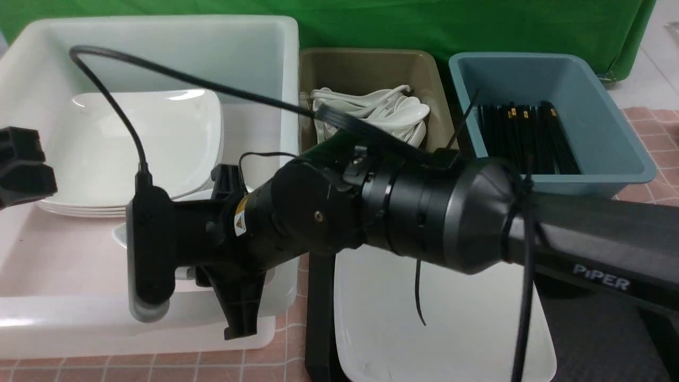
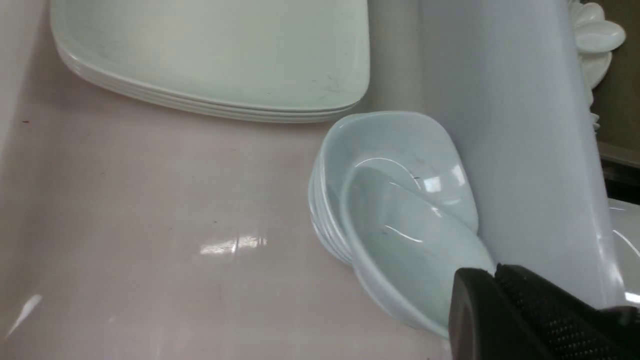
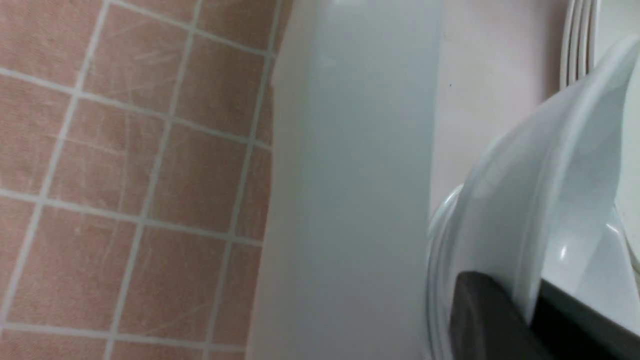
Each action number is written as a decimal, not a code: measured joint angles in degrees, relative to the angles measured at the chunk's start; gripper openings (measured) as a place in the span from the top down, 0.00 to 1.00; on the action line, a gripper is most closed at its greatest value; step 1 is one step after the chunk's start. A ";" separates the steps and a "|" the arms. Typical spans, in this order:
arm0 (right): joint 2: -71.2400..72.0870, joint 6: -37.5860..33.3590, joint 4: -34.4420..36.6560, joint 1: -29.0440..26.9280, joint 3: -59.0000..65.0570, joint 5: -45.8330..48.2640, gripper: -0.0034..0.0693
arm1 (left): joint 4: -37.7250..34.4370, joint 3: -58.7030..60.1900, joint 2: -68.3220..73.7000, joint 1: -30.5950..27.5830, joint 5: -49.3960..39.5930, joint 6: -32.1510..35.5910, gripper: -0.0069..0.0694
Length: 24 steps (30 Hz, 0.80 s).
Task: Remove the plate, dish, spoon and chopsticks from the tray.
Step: Use the right arm to put the small plate into the large storage box on the left
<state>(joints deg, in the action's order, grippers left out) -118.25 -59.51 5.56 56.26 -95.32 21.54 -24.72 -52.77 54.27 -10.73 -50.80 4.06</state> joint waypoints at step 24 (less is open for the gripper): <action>17.76 34.95 -25.50 -0.90 -8.69 42.17 0.79 | -0.68 0.00 0.00 0.00 0.05 0.00 0.88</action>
<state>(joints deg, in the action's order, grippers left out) -100.48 -24.56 -19.94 55.36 -104.01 63.70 -25.40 -52.77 54.27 -10.73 -50.75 4.06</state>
